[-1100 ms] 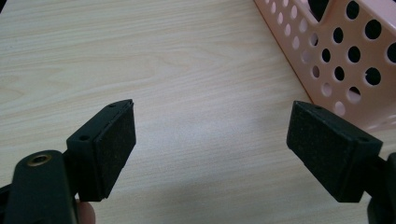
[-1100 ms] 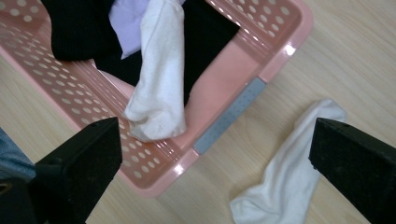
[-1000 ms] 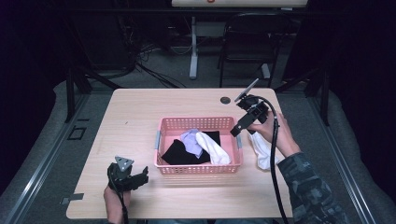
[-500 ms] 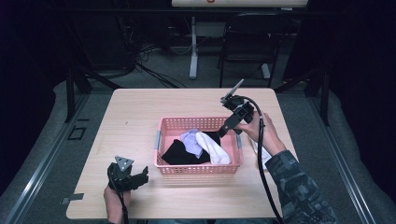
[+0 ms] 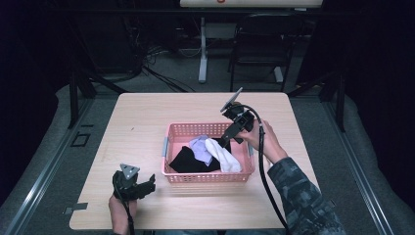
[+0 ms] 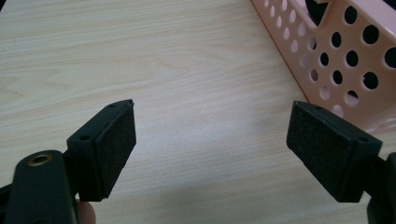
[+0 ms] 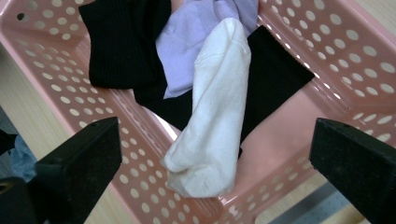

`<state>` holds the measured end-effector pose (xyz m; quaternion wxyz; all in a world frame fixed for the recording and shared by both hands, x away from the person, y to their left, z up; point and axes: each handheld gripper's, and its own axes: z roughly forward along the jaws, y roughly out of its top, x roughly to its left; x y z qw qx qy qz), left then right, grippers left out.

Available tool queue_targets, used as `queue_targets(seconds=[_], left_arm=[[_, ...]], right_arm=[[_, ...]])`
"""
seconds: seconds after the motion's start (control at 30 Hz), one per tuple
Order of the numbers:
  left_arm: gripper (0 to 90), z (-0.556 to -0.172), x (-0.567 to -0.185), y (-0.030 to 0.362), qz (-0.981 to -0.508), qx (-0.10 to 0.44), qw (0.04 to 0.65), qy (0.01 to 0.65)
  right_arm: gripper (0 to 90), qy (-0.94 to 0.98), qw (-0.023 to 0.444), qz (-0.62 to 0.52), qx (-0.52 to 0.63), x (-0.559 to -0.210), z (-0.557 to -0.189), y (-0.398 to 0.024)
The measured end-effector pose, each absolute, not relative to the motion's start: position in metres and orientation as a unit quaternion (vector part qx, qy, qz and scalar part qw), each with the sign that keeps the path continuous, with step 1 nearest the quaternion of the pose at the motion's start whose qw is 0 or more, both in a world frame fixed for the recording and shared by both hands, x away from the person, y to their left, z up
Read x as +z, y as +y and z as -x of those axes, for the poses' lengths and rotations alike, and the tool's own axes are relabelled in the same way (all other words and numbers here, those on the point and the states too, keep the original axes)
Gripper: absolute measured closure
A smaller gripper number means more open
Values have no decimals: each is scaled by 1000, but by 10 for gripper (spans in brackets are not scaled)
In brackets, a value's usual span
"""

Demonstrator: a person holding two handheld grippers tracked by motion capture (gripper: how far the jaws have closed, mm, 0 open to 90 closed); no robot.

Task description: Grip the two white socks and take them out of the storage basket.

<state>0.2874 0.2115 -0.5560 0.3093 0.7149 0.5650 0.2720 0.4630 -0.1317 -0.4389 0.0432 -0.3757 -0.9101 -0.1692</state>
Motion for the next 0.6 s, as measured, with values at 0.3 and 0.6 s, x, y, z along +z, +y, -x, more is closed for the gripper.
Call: queue_targets(seconds=[0.3, 0.6], left_arm=[[160, -289, -556, 211, -713, 270, 314, 566], [160, -290, -556, 210, -715, 269, 314, 564]], right_arm=[[45, -916, 48, 369, -151, -453, -467, -122], [145, -913, 45, 378, -148, -479, -469, -110]])
